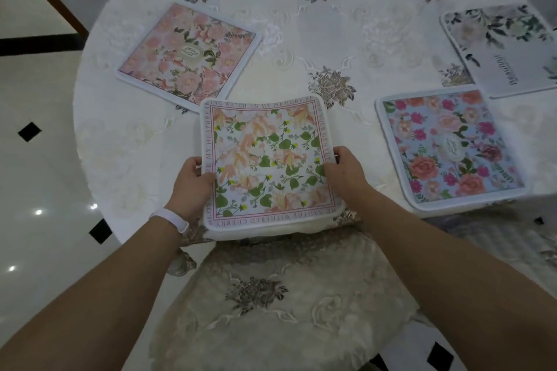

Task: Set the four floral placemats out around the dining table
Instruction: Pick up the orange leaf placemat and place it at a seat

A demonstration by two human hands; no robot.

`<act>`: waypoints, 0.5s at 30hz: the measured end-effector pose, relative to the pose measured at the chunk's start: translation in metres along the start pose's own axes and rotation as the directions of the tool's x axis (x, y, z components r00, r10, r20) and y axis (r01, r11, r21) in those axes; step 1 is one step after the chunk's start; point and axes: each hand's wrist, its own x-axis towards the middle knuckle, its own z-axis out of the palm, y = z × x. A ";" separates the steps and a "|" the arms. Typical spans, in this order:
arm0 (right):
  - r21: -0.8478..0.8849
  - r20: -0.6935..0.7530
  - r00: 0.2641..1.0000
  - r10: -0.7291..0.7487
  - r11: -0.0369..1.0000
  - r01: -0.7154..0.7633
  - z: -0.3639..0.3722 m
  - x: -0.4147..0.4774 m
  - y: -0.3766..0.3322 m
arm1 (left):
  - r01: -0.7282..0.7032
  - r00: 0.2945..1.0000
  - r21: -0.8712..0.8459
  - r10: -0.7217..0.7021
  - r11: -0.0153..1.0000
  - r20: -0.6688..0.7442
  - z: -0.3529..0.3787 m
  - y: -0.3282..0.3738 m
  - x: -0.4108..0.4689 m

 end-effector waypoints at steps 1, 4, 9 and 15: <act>-0.018 0.007 1.000 -0.011 1.000 0.011 0.001 0.001 0.002 | -0.004 1.000 0.009 0.004 1.000 -0.013 0.002 -0.004 -0.001; -0.100 0.025 0.998 -0.056 0.993 0.058 0.001 -0.002 0.012 | -0.054 0.997 0.082 0.058 0.995 -0.043 0.004 -0.013 -0.006; -0.132 0.055 0.994 -0.094 0.986 0.101 0.000 -0.013 0.025 | -0.117 0.992 0.124 0.123 0.985 -0.038 0.001 -0.025 -0.016; -0.171 0.075 0.992 -0.099 0.979 0.110 0.001 -0.023 0.036 | -0.154 0.987 0.230 0.162 0.961 -0.019 -0.004 -0.033 -0.025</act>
